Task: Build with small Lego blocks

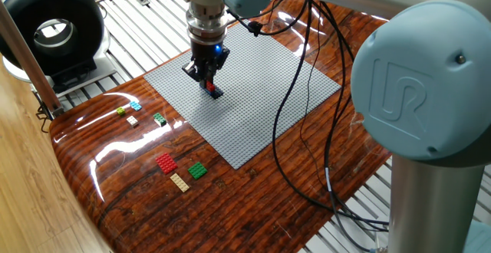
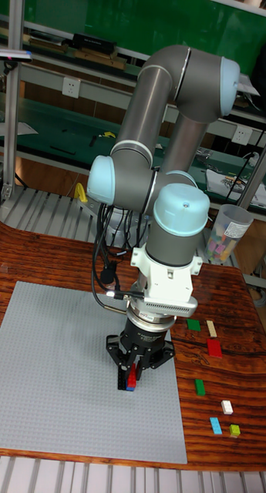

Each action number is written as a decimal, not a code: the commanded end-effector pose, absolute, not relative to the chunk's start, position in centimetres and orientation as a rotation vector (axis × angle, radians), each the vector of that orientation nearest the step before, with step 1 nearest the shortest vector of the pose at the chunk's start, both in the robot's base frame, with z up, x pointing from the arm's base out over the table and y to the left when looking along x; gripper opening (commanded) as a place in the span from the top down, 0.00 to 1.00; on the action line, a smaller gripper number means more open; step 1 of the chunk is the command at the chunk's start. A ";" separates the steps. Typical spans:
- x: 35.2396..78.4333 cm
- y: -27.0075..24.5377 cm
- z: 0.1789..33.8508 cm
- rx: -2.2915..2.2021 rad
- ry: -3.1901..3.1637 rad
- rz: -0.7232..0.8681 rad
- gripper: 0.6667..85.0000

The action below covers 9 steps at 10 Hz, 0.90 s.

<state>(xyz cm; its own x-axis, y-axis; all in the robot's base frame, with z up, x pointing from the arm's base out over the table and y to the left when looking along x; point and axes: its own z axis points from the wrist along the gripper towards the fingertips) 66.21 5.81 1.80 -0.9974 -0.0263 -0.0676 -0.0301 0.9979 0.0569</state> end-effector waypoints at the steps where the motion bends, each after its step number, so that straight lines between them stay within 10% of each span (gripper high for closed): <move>1: 66.3 5.8 1.9 -0.034 3.070 0.104 1.00; 9: 66.6 5.5 1.8 -0.075 3.063 0.069 1.00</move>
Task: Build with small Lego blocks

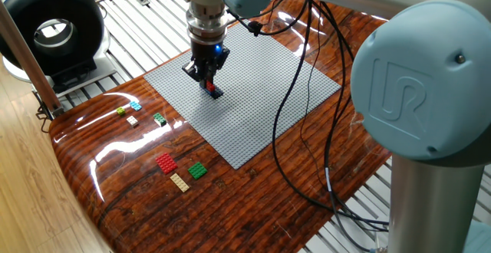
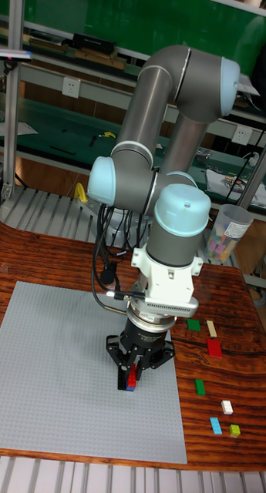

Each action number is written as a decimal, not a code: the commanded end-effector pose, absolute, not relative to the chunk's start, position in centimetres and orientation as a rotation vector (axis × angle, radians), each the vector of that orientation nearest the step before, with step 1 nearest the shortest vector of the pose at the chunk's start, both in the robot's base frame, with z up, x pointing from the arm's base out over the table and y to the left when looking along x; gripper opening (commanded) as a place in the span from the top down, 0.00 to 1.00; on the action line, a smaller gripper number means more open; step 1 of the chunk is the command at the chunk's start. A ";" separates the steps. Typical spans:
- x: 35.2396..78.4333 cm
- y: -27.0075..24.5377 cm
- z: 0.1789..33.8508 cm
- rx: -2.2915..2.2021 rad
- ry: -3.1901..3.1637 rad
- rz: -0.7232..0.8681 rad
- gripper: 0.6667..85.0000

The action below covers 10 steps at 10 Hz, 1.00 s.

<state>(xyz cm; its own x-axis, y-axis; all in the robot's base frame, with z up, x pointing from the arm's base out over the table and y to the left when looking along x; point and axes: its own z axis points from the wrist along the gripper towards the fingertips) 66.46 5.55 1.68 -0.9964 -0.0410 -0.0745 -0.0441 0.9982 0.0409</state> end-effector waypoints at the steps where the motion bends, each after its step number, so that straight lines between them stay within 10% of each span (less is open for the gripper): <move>1: 66.5 4.9 1.8 -0.102 3.063 0.037 1.00; 10: 66.2 4.4 2.7 -0.100 3.082 0.058 1.00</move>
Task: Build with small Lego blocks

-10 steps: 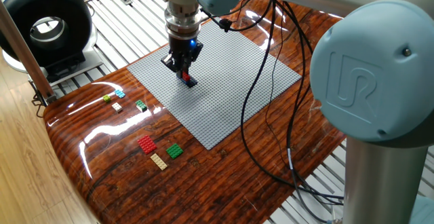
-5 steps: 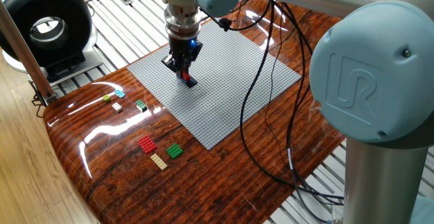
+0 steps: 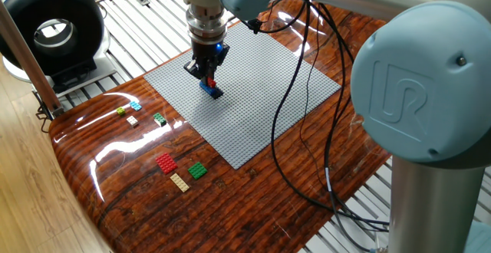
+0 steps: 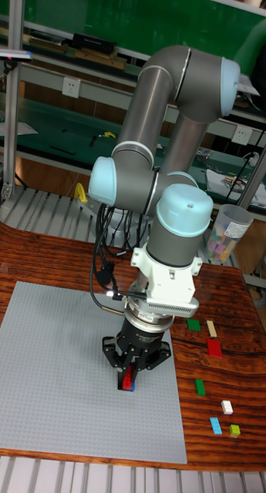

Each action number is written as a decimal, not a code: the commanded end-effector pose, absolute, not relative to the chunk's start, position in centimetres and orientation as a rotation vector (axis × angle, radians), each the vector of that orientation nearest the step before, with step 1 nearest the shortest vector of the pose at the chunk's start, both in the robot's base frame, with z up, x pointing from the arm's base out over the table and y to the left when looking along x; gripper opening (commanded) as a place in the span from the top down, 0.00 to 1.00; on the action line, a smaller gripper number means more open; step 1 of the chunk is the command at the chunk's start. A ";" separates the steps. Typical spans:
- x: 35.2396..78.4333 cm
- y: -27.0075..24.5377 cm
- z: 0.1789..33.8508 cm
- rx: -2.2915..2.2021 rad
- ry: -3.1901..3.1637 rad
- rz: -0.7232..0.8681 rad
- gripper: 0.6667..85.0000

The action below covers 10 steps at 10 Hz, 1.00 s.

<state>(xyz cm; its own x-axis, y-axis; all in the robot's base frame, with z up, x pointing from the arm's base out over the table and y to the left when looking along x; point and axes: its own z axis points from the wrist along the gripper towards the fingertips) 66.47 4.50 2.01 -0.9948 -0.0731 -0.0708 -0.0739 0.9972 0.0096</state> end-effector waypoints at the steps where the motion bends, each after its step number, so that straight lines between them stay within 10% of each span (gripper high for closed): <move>1: 66.1 4.8 2.6 -0.081 3.085 0.061 1.00; 10: 66.8 6.0 2.4 0.004 3.082 0.037 1.00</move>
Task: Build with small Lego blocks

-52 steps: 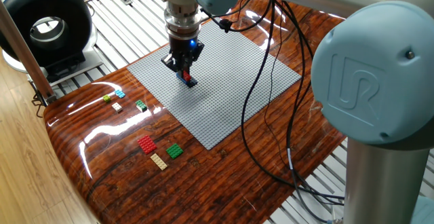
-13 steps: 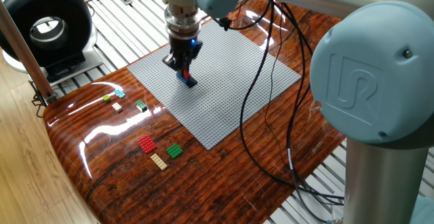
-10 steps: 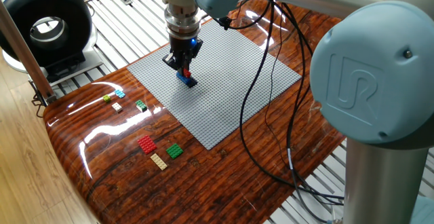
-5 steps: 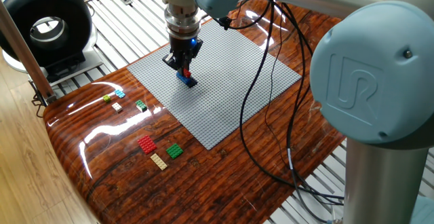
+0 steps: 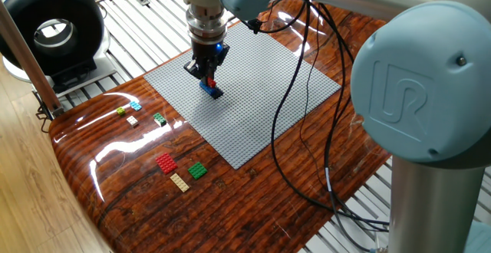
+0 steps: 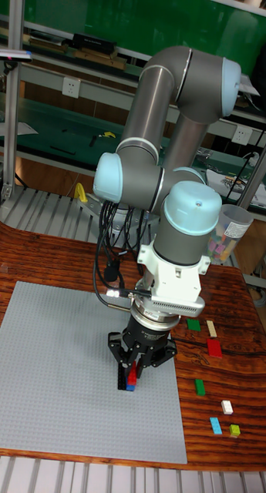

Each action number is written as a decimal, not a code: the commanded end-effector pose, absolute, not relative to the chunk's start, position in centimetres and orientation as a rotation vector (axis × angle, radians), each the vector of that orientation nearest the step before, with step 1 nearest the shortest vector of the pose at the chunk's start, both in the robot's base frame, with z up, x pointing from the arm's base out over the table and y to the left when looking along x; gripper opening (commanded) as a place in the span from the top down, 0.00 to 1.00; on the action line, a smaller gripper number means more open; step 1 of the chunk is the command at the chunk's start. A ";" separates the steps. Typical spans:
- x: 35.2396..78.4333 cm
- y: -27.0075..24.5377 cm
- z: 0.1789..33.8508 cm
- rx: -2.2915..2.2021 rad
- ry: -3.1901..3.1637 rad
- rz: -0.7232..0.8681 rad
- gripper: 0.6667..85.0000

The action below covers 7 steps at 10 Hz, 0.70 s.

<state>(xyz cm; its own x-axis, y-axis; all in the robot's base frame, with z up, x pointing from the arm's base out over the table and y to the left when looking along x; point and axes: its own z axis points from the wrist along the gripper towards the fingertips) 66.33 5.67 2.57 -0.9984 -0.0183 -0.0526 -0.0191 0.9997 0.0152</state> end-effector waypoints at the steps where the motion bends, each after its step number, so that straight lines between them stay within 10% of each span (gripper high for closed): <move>1: 66.8 5.9 2.4 0.011 3.082 0.035 1.00; 7: 66.6 6.3 2.1 0.022 3.063 0.068 1.00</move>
<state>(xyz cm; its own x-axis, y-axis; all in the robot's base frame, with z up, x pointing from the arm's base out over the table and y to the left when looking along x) 66.59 5.98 2.15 -0.9976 0.0026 -0.0691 0.0010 0.9997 0.0239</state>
